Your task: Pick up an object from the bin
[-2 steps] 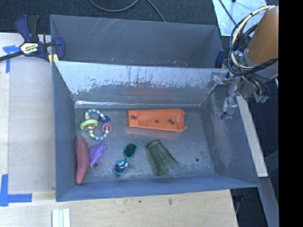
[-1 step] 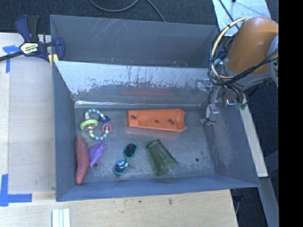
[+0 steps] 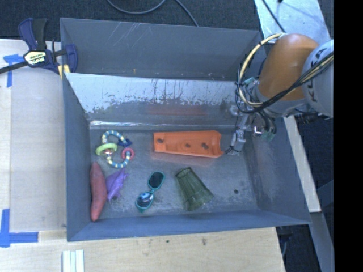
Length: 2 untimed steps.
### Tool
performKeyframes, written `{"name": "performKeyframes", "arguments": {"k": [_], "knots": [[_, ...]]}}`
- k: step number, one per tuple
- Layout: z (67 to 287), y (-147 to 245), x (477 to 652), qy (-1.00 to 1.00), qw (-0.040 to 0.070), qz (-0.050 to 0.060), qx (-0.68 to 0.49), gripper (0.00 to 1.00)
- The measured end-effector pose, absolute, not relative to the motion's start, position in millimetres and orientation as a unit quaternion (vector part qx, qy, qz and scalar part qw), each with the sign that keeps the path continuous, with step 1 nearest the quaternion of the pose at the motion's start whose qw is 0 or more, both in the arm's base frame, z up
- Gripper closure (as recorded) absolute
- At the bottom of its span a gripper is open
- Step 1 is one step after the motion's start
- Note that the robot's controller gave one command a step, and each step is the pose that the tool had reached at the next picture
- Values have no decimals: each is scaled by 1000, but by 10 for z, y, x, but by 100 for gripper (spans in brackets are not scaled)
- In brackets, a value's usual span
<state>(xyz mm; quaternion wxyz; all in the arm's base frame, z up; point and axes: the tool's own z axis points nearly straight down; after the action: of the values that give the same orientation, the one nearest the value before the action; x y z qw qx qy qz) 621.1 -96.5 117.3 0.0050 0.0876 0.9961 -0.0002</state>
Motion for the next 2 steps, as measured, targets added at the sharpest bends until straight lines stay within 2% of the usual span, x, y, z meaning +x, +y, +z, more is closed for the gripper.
{"name": "performKeyframes", "arguments": {"k": [1, 2], "knots": [[1049, -585, 6160, 1000, 4, -1, 29, 0], [724, -307, 6135, 997, 6, -1, -80, 100]]}}
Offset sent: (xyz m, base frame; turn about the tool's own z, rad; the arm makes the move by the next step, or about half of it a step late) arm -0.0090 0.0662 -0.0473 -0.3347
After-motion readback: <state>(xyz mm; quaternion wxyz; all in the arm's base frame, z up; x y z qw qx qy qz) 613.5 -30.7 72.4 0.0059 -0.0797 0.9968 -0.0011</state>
